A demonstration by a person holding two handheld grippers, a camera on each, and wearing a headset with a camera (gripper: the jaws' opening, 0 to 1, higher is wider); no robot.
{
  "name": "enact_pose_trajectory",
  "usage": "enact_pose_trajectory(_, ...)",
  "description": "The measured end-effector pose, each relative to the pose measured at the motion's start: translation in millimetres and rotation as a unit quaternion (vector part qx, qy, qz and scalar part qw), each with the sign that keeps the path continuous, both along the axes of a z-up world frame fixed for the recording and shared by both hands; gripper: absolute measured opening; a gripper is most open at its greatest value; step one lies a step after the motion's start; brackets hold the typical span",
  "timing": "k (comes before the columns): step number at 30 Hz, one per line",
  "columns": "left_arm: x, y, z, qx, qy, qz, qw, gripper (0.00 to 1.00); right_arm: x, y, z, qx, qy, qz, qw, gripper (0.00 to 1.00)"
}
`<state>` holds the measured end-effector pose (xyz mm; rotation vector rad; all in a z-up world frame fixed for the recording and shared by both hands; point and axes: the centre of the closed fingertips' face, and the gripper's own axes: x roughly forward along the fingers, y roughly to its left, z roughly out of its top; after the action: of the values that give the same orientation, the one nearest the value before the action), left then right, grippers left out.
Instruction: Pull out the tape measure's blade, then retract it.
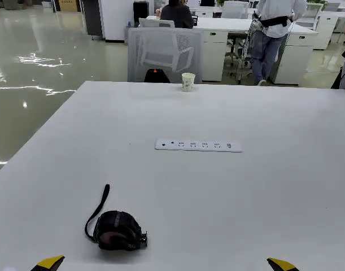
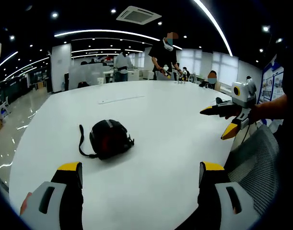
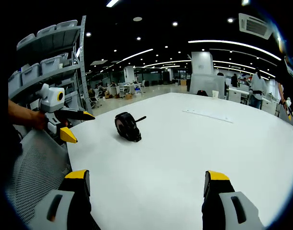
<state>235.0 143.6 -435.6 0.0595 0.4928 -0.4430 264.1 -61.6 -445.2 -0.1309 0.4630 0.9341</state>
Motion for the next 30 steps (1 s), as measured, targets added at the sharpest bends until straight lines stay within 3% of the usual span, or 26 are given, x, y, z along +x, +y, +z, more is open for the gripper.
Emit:
enact_pose_trajectory(8,-1.1,0.4,-1.0,-0.001,0.007,-0.004,1.0000,0.97,0.6,1.5,3.8,0.003,-0.012,0.002,0.9999,0.99)
enact_pose_trajectory(30,-1.9,-1.3,-1.1,-0.015,0.009,-0.010,0.9998,0.99,-1.6,-5.0,4.8,0.005,-0.003,-0.011,0.9999,0.99)
